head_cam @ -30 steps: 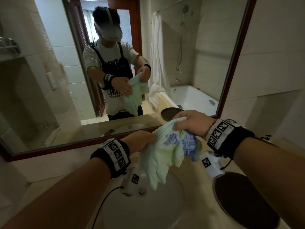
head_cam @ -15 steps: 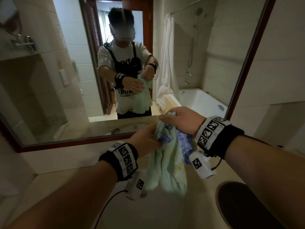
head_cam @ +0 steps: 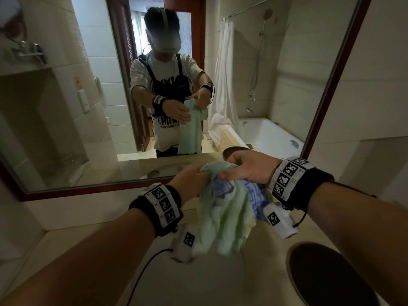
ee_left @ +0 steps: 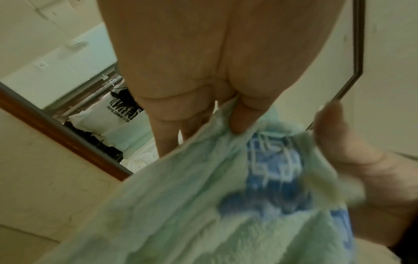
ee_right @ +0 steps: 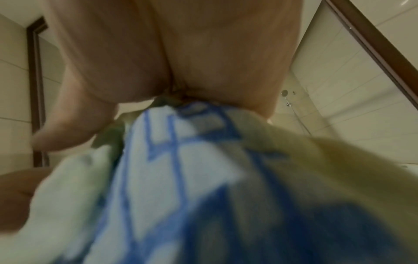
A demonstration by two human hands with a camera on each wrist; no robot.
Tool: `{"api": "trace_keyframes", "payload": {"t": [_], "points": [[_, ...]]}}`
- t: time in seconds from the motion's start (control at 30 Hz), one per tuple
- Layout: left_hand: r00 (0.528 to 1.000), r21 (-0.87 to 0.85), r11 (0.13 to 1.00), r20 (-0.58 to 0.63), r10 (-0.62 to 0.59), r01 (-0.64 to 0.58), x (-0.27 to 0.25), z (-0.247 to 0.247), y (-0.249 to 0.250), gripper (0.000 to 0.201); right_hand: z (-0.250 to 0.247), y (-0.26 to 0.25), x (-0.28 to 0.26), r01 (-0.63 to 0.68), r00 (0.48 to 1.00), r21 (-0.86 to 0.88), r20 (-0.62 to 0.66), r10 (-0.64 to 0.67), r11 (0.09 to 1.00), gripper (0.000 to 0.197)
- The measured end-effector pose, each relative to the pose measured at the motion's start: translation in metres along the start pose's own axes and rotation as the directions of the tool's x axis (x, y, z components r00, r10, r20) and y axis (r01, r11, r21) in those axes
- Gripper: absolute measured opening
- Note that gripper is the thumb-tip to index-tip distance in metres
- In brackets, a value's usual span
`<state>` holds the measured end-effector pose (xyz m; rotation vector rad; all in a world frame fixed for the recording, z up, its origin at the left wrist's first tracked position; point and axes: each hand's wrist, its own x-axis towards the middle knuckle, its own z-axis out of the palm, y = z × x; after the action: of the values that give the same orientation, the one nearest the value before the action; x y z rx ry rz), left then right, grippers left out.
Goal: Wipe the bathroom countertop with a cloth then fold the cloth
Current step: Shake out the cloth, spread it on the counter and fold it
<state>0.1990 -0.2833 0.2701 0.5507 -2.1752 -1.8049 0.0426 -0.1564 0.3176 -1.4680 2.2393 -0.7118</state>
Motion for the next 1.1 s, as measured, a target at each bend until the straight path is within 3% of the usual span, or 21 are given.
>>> {"api": "trace_keyframes", "payload": {"t": [0.07, 0.17, 0.27, 0.33, 0.37, 0.53, 0.6, 0.7, 0.77, 0.87, 0.97, 1.1], "points": [[0.998, -0.047, 0.998, 0.062, -0.028, 0.031, -0.004, 0.001, 0.0, 0.027, 0.005, 0.005, 0.0, -0.017, 0.999, -0.016, -0.042, 0.017, 1.0, 0.058], [0.971, -0.096, 0.994, 0.235, -0.037, 0.061, -0.008, 0.003, -0.008, 0.069, 0.013, 0.003, -0.003, -0.014, 0.996, -0.021, -0.092, 0.012, 1.0, 0.061], [0.977, 0.006, 1.0, 0.213, 0.024, -0.026, -0.008, 0.019, -0.019, 0.09, 0.019, 0.001, -0.003, -0.053, 0.992, -0.089, -0.12, 0.042, 0.995, 0.058], [0.989, 0.149, 0.984, 0.123, 0.085, -0.103, -0.005, 0.032, -0.024, 0.084, 0.021, 0.0, -0.002, -0.087, 0.991, -0.119, -0.114, 0.073, 0.989, 0.056], [0.985, 0.218, 0.964, 0.112, 0.132, -0.153, -0.004, 0.036, -0.026, 0.071, 0.022, 0.0, -0.002, -0.098, 0.991, -0.129, -0.104, 0.085, 0.987, 0.053], [0.957, 0.511, 0.809, 0.172, 0.235, -0.29, 0.001, 0.031, -0.027, 0.035, 0.014, -0.003, -0.012, -0.116, 0.993, -0.105, -0.012, 0.115, 0.988, 0.041], [0.971, 0.534, 0.811, 0.152, 0.187, -0.24, 0.002, 0.025, -0.024, 0.015, 0.009, 0.003, -0.014, -0.132, 0.99, -0.132, 0.021, 0.136, 0.982, 0.043], [0.993, 0.55, 0.828, 0.027, 0.113, -0.109, 0.006, 0.017, -0.019, 0.011, 0.0, 0.013, -0.017, -0.166, 0.979, -0.206, 0.084, 0.186, 0.965, 0.045], [0.995, 0.551, 0.83, -0.003, 0.104, -0.085, 0.011, 0.014, -0.015, 0.012, -0.005, 0.015, -0.019, -0.161, 0.974, -0.224, 0.119, 0.191, 0.961, 0.035], [0.998, 0.539, 0.84, 0.019, 0.066, -0.066, 0.014, 0.013, -0.009, 0.014, -0.006, 0.013, -0.021, -0.106, 0.983, -0.249, 0.117, 0.139, 0.963, 0.019], [0.996, 0.553, 0.829, 0.077, 0.041, -0.077, 0.01, 0.013, -0.005, 0.015, -0.005, 0.008, -0.022, -0.023, 0.991, -0.248, 0.123, 0.055, 0.969, 0.019], [0.991, 0.539, 0.84, 0.135, -0.006, -0.068, 0.004, 0.018, -0.004, 0.037, -0.001, 0.002, -0.022, 0.067, 0.986, -0.309, 0.167, -0.016, 0.949, 0.017]]}}
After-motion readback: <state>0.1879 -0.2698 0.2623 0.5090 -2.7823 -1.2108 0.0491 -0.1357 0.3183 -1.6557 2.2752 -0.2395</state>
